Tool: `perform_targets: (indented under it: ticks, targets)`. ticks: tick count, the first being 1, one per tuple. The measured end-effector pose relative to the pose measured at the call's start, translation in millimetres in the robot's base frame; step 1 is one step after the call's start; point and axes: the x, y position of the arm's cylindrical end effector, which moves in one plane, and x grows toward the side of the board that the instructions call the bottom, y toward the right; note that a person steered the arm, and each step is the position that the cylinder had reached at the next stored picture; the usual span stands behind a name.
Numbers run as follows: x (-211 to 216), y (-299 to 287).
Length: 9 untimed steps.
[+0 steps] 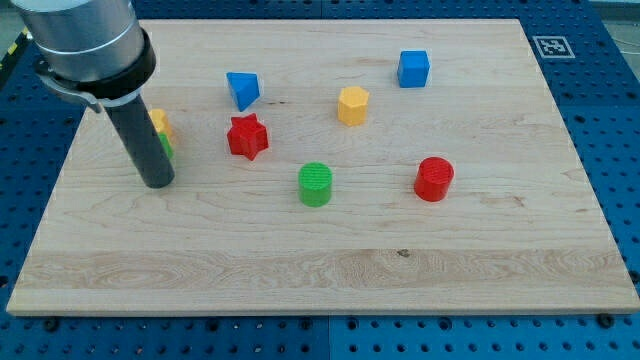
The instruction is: Point your arm to the bottom right of the red star
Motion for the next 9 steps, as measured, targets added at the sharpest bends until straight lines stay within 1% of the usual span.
perform_targets:
  ticks: [2, 3, 4, 5, 6, 7, 8, 9]
  targets:
    - [15.3, 43.6]
    - [16.8, 50.7]
    - [22.8, 83.7]
    - [19.3, 98.9]
    - [19.3, 137.5]
    - [6.7, 140.0]
    - [-14.6, 140.9]
    - [-18.0, 139.3]
